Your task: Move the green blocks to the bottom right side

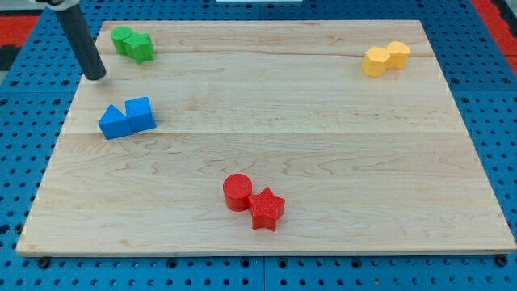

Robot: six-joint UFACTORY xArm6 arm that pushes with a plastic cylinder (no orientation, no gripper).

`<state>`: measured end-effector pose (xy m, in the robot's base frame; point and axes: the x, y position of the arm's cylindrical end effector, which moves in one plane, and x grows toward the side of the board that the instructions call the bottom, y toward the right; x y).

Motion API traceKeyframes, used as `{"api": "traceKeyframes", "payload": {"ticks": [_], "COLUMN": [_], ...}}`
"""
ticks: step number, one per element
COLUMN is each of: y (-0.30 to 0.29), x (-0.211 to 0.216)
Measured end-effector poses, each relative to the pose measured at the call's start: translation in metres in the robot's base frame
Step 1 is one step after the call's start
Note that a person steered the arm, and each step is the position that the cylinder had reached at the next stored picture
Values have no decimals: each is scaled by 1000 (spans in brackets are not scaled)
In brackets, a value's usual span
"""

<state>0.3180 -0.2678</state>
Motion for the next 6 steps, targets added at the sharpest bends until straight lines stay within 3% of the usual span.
{"api": "traceKeyframes", "payload": {"ticks": [2, 3, 6], "y": [-22, -22, 72], "x": [-95, -95, -70]}}
